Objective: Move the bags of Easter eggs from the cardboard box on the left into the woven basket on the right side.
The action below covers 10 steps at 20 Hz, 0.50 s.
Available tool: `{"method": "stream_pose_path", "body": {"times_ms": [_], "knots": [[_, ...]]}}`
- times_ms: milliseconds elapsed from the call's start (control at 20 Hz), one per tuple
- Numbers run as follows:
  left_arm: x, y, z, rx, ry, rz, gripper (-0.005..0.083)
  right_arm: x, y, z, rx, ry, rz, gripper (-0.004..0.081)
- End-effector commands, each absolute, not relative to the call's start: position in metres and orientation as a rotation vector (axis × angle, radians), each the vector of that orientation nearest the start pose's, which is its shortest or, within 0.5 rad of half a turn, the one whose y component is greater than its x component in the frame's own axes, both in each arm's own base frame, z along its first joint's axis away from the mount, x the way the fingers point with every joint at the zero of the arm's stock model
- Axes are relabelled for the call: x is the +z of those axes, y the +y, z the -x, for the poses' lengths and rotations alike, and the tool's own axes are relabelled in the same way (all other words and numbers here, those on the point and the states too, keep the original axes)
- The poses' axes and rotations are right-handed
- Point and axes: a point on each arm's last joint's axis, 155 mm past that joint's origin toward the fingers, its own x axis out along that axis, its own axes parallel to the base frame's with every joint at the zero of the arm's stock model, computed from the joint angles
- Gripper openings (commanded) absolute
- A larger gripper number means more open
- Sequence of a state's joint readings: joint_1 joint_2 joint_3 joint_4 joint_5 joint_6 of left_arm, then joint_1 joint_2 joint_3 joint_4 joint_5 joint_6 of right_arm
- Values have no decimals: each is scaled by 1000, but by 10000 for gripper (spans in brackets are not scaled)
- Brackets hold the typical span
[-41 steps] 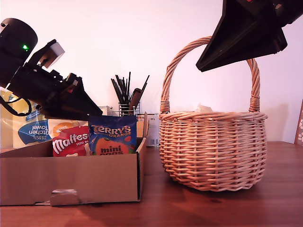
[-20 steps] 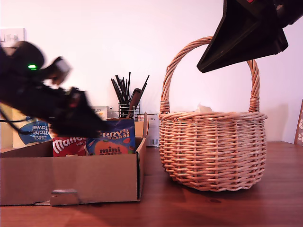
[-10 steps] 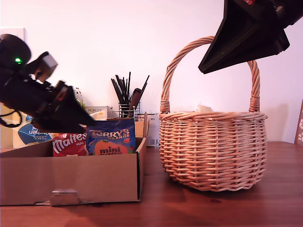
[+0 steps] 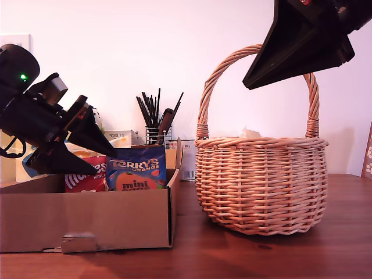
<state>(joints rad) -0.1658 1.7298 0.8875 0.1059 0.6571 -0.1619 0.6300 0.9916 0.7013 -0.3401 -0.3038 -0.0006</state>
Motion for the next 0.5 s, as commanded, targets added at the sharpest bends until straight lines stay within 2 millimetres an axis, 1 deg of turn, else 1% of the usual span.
{"method": "stream_pose_path", "body": {"times_ms": [0,200,350,450], "knots": [[67,-184,-399,-692,827,326,609,175,238,-231,908,624,105,-12],[71,-199,-399,-684,827,364,608,176,239,-231,909,617,104,-12],[65,-197,-404,-612,834,369,607,176,239,-231,910,618,104,-12],[65,-197,-405,-590,845,400,606,176,239,-231,911,617,104,-12]]}}
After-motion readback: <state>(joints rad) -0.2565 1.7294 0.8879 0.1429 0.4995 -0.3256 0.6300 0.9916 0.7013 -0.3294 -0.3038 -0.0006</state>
